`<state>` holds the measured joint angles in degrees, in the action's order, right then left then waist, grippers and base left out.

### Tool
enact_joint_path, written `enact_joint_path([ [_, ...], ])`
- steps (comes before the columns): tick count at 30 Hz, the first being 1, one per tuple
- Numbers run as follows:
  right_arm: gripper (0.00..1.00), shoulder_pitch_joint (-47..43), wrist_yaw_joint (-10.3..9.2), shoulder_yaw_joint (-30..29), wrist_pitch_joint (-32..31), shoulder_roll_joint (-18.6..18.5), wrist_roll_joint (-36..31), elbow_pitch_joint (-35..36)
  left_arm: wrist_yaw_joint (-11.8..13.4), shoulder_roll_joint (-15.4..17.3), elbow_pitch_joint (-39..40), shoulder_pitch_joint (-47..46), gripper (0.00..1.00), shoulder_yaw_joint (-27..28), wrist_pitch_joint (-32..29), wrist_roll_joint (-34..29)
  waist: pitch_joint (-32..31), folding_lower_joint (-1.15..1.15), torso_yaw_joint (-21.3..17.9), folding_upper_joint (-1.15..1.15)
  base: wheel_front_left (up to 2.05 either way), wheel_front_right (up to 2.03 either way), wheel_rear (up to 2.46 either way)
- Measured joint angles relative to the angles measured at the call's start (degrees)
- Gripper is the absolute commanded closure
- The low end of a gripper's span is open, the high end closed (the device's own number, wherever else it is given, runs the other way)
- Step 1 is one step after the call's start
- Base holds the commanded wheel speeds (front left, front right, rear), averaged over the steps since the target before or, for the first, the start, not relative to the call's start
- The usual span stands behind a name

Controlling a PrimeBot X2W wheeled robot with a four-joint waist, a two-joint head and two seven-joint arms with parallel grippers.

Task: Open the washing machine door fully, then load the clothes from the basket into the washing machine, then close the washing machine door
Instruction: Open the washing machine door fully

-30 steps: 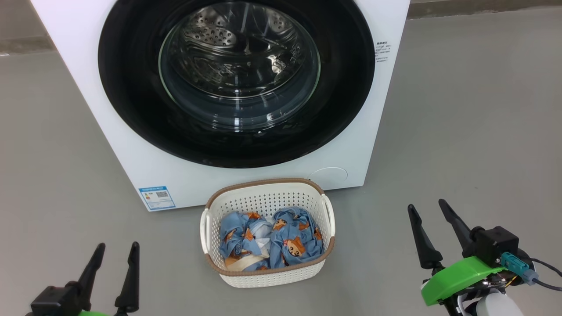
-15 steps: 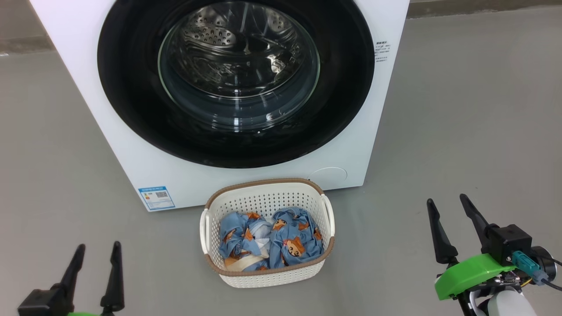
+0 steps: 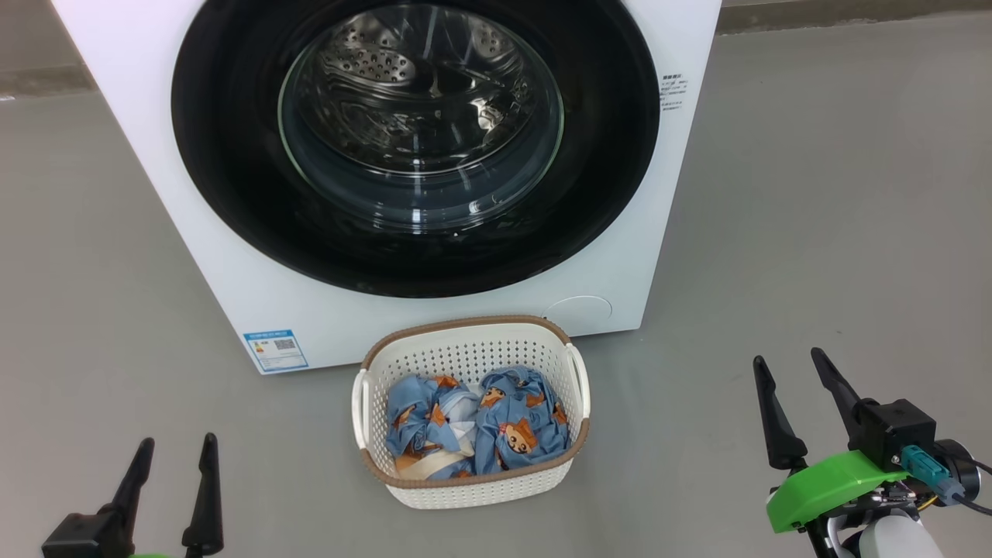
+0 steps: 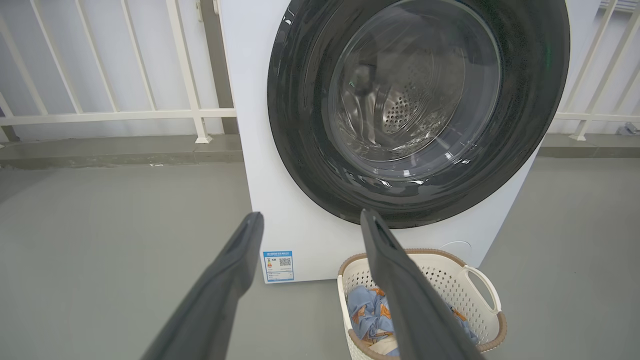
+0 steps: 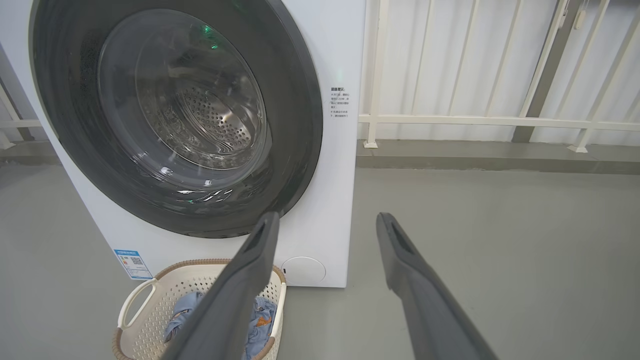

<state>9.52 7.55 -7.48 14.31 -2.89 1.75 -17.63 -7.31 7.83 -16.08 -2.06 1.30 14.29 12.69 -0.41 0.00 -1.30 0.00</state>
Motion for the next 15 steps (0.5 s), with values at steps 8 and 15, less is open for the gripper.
enact_joint_path([
  [8, 0.0, 0.0, 0.01, 0.1, 0.0, 0.2, 0.0, 0.2, 0.0, 0.0, -0.2, 0.0, 0.0, 0.0, 0.0, 0.4, 0.2, 0.0, 0.2, 0.0, 0.69, 0.69, -1.38],
  [15, 0.0, 0.0, 0.0, 0.2, 0.0, 0.2, 0.4, 0.2, 0.0, 0.0, 0.0, -0.1, 0.0, -0.1, 0.0, 0.7, 0.5, 0.0, 0.2, 0.0, 1.18, 1.18, -2.37],
])
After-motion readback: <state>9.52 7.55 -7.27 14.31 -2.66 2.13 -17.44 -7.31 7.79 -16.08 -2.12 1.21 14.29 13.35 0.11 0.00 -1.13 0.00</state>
